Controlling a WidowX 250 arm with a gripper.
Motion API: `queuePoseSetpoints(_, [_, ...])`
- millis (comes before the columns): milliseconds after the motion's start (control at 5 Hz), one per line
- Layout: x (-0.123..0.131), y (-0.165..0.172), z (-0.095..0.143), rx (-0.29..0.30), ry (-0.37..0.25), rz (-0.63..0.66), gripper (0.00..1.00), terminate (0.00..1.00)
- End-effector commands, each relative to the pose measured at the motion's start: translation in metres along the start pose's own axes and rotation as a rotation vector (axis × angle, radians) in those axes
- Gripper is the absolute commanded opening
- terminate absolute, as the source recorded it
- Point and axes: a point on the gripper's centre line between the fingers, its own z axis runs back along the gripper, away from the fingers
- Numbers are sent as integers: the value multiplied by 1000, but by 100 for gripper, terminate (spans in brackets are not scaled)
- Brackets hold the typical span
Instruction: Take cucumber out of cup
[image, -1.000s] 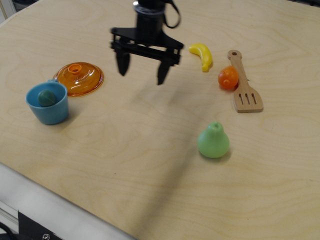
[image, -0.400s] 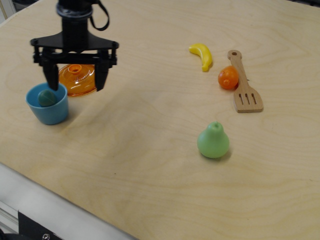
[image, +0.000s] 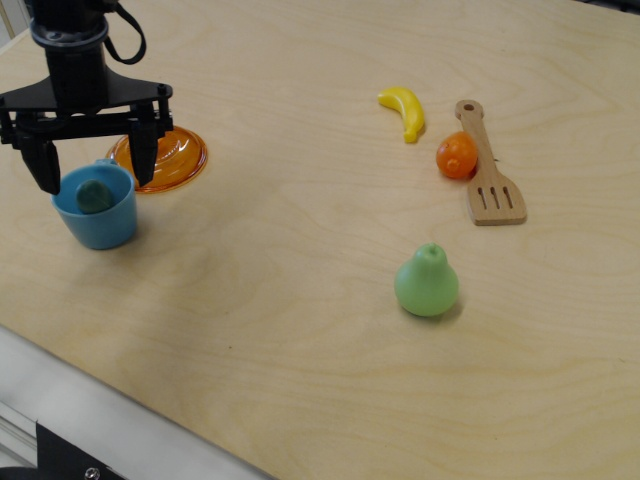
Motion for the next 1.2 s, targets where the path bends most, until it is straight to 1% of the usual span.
queuePoseSetpoints(0, [5, 3, -4, -26, -14, 25, 100, 0])
queuePoseSetpoints(600, [10, -1, -19, 10, 10, 34, 100, 0])
queuePoseSetpoints(800, [12, -2, -21, 11, 15, 37, 100, 0])
queuePoseSetpoints(1000, [14, -4, -21, 10, 16, 41, 0, 0])
